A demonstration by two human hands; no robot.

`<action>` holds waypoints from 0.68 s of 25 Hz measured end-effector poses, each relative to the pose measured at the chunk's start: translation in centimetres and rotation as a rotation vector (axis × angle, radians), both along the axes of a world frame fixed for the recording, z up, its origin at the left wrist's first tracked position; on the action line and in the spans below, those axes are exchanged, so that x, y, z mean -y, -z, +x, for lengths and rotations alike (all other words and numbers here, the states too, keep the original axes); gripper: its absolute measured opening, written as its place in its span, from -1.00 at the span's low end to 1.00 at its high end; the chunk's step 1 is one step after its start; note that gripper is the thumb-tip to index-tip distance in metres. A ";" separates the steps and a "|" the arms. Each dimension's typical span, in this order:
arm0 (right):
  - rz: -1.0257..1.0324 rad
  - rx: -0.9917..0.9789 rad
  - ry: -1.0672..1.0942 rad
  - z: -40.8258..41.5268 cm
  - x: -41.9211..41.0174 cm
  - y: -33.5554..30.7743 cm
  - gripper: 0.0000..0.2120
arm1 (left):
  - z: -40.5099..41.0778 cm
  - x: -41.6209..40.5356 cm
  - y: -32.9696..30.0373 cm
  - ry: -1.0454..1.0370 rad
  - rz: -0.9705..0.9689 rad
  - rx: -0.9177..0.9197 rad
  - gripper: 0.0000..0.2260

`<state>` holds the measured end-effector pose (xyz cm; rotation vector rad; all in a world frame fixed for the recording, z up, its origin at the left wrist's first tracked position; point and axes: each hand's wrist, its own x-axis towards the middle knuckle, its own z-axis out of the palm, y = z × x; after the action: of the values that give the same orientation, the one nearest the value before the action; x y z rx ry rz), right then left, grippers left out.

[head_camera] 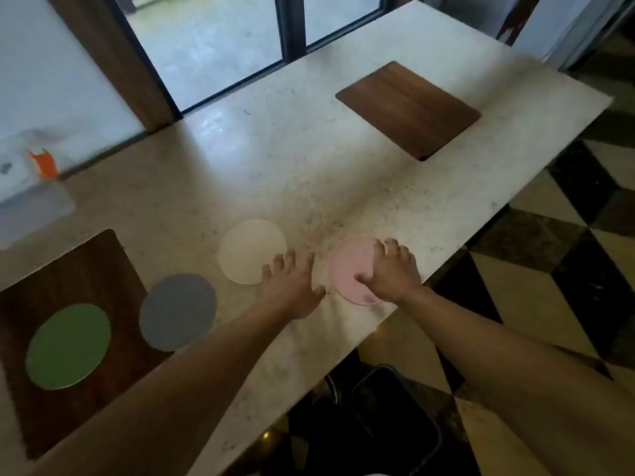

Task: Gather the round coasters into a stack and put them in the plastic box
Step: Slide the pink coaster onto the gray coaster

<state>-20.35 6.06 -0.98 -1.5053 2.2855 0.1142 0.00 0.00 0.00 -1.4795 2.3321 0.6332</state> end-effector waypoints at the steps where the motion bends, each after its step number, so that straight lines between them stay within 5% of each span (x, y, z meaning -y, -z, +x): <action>1: -0.003 -0.016 0.054 -0.5 -0.2 0.1 -0.13 | -0.9 -0.1 0.3 0.050 -0.020 0.028 -0.31; 4: -0.025 -0.034 0.185 -2.1 -0.8 0.9 -0.14 | -3.1 -0.3 1.8 0.082 -0.067 0.075 -0.43; 8: -0.008 -0.011 0.228 -3.0 -1.3 2.1 -0.15 | -5.3 -0.4 3.4 -0.045 0.058 -0.112 -0.74; 17: -0.142 0.129 0.353 -2.4 -1.3 3.2 -0.39 | -6.7 0.2 4.3 -0.484 0.058 -0.351 -0.87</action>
<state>-22.76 7.39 -4.17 -1.1105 2.4522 -0.2410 -6.66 -0.19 -4.30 -2.0663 2.1617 1.1542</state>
